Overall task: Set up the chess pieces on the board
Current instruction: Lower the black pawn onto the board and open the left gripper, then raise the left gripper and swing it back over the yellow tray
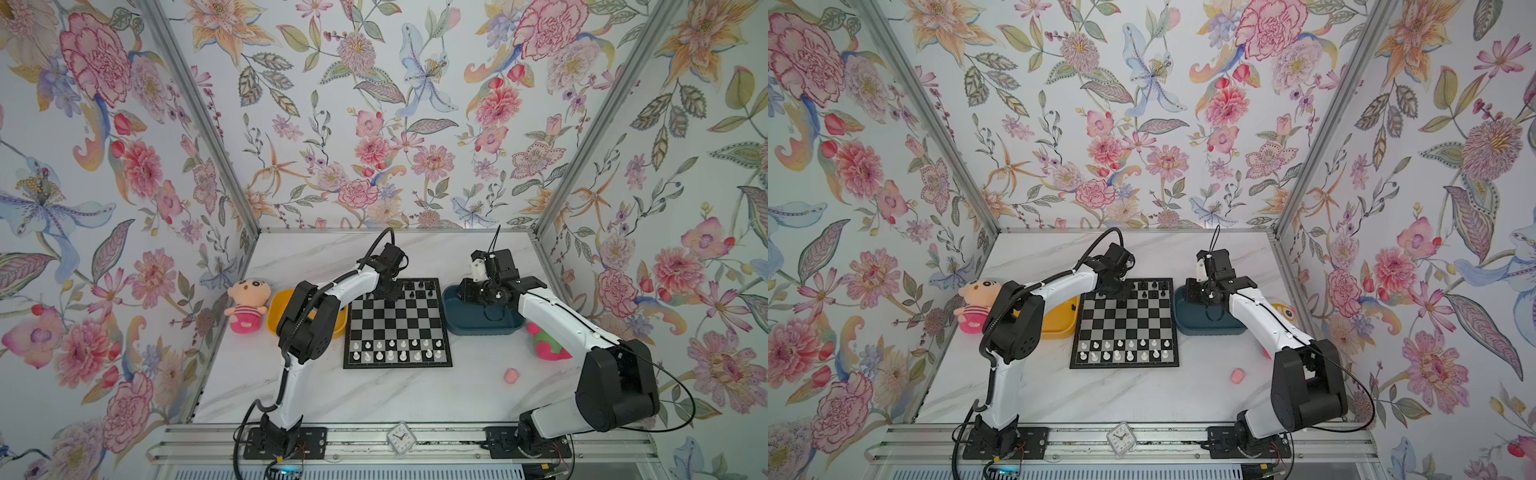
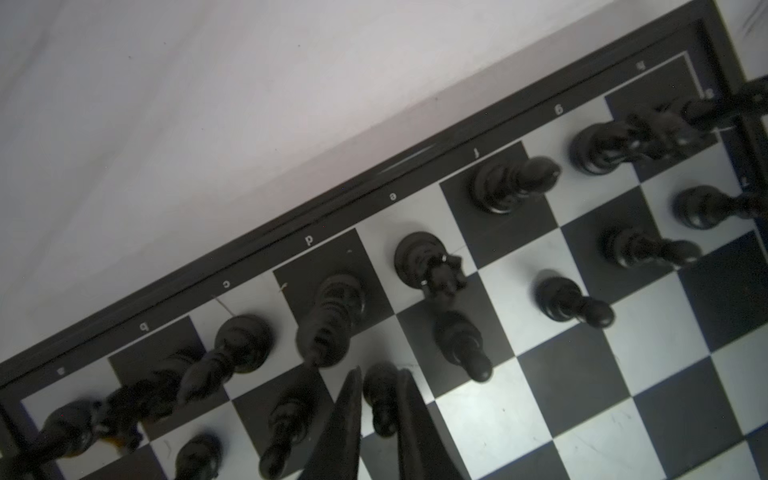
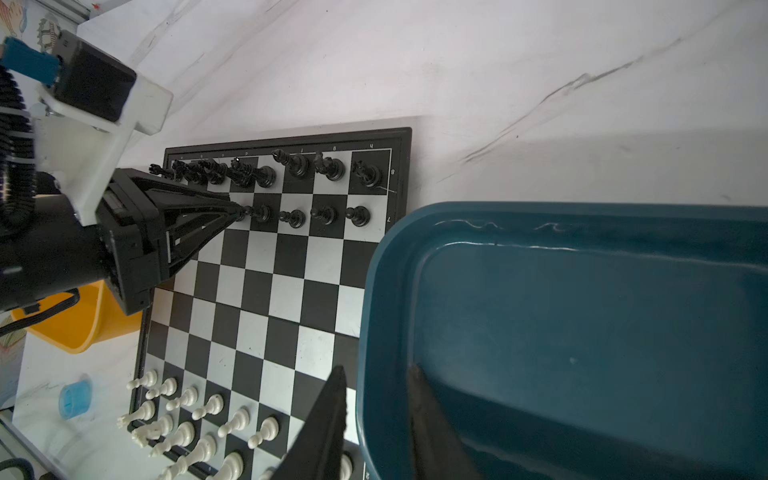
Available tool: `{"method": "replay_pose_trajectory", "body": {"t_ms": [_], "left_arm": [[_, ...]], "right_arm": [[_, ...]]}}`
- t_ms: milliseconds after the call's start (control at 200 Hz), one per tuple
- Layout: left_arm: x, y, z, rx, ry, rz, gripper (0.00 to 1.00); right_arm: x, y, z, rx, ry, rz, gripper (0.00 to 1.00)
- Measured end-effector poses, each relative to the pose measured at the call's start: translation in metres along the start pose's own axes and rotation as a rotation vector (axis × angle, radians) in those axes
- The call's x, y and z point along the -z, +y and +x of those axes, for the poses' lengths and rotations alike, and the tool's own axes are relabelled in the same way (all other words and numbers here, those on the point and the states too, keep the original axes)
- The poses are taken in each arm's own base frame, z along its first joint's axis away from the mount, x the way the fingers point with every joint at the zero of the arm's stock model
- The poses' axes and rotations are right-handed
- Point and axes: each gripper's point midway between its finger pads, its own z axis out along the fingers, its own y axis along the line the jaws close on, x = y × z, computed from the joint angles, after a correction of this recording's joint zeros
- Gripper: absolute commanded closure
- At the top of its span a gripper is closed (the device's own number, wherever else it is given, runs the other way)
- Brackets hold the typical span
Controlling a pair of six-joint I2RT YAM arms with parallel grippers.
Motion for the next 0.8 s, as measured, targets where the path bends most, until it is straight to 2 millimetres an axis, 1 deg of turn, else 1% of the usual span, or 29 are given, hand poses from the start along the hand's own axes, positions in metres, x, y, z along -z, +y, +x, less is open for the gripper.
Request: {"method": "replay_pose_trajectory", "body": {"t_ms": [335,405,801], "left_arm": [[0.0000,0.0000,0.0001,0.000,0.000,0.000,0.78],[0.0000,0.0000,0.0002,0.000,0.001,0.000,0.75],[0.0000,0.0000,0.0003,0.000,0.001,0.000,0.74]], "right_arm": [[-0.0008,-0.0008,0.0017,-0.001,0.003,0.001,0.72],[-0.0013,-0.0013,0.0028,-0.002,0.006,0.002,0.72],[-0.0019,-0.0019,0.0042,-0.003,0.009,0.003,0.73]]}}
